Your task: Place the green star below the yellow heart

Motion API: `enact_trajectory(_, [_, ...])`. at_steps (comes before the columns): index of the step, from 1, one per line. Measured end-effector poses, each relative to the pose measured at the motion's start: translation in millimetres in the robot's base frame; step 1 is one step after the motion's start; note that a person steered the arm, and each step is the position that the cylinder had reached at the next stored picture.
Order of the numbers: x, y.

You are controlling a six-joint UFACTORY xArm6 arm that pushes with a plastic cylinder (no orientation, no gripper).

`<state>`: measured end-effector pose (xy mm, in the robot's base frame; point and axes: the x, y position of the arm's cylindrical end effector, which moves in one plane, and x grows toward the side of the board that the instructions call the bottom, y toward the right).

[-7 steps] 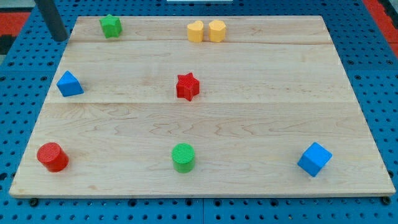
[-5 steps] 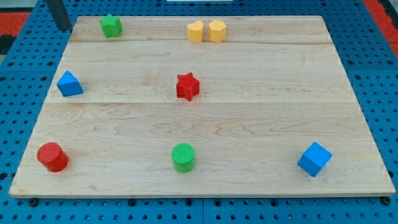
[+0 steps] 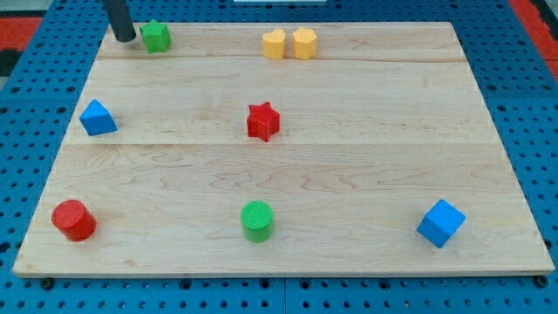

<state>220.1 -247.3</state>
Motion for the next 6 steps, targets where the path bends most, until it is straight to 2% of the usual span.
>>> enact_trajectory(1, [-3.6,33.9])
enact_trajectory(3, [45.1,156.1])
enact_trajectory(4, [28.4,141.6])
enact_trajectory(6, [43.1,221.4])
